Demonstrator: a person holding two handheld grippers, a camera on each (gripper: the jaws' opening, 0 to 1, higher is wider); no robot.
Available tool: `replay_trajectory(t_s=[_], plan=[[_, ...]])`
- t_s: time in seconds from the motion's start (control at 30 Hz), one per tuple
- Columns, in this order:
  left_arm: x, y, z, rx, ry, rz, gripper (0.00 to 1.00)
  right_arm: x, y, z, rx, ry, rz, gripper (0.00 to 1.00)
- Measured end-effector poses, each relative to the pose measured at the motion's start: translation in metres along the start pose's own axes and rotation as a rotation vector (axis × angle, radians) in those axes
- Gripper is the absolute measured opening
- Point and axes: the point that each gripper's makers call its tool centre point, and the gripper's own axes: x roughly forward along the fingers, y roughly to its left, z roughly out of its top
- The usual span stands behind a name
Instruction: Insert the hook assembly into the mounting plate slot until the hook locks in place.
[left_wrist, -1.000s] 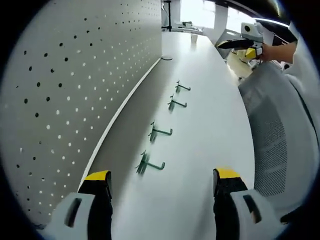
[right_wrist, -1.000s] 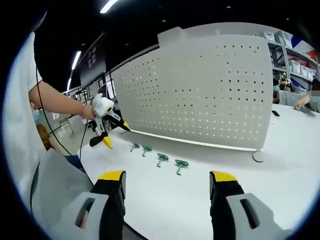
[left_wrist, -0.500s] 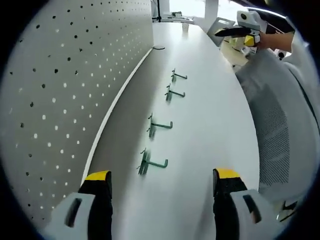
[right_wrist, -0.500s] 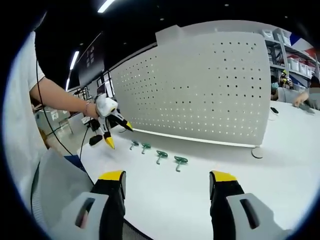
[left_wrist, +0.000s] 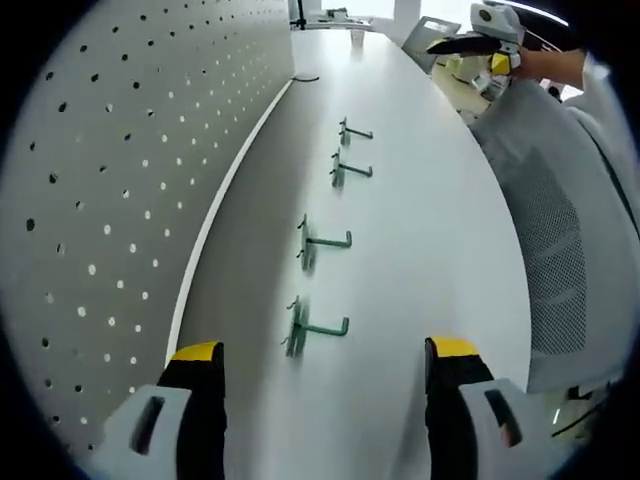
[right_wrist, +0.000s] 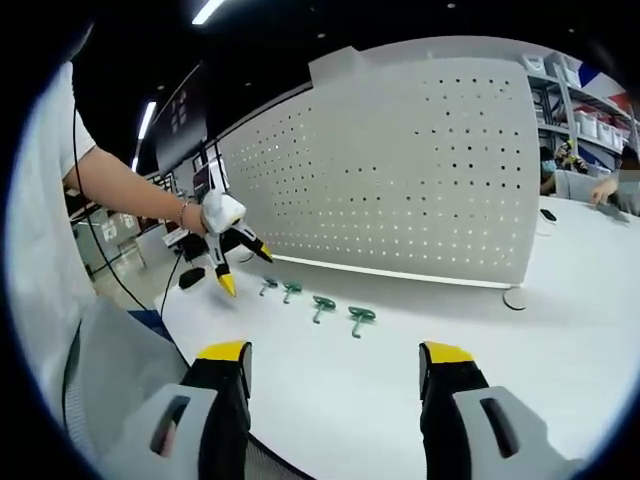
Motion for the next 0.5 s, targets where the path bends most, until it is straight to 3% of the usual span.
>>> replay_trajectory(t_s=[0.23,0.5], plan=[[0.012,-0.001,-0.005,0.010,0.040,-0.027,0.83,0.001,0.002,-0.001,-0.002,0.009,0.003,0.65],[0.017,0.000,-0.002,0.034,0.043,-0.029,0.81,-0.001,0.000,-0.002,0.007,0.004,-0.001,0.66]])
